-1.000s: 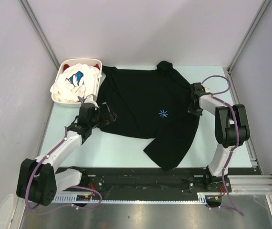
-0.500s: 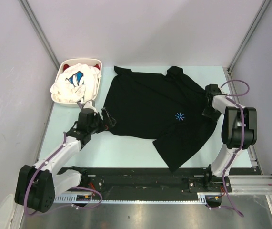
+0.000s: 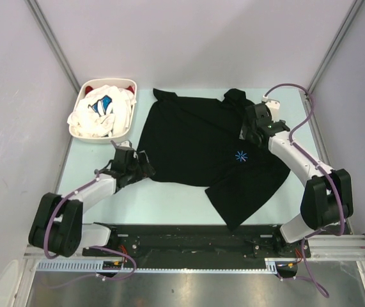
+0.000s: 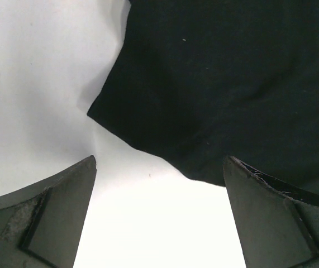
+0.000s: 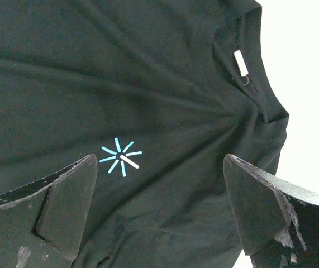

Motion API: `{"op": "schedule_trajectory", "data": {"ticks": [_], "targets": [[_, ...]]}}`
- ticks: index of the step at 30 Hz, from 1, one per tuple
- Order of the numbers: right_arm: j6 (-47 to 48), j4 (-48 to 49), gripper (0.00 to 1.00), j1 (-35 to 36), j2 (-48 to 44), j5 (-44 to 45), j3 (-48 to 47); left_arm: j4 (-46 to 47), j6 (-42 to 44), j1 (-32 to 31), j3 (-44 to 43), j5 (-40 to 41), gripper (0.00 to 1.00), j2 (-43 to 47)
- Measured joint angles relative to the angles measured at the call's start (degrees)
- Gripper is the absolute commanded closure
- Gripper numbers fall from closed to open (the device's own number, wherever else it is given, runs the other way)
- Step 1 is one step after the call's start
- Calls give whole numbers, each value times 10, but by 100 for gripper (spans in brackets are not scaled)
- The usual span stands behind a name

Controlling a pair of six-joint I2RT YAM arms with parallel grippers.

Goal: Fold and stack the t-shirts
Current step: Flatten the tshirt out

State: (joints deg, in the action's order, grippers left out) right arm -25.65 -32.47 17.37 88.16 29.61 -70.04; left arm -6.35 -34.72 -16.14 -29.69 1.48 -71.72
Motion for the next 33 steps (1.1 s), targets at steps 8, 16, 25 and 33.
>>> {"op": "schedule_trajectory", "data": {"ticks": [8,16,25,33], "targets": [[3,-20,0,44,-7,16,0,20,-17,-2,-58,29,6,-90],[14,-30,0,62,-46,31,0,50,-31,-3,-71,53,55,-125],[19,-30,0,62,-54,33,1,42,-43,-6,-33,58,100,-97],[22,-34,0,62,-68,34,8,-3,-61,-7,39,57,100,13]]}}
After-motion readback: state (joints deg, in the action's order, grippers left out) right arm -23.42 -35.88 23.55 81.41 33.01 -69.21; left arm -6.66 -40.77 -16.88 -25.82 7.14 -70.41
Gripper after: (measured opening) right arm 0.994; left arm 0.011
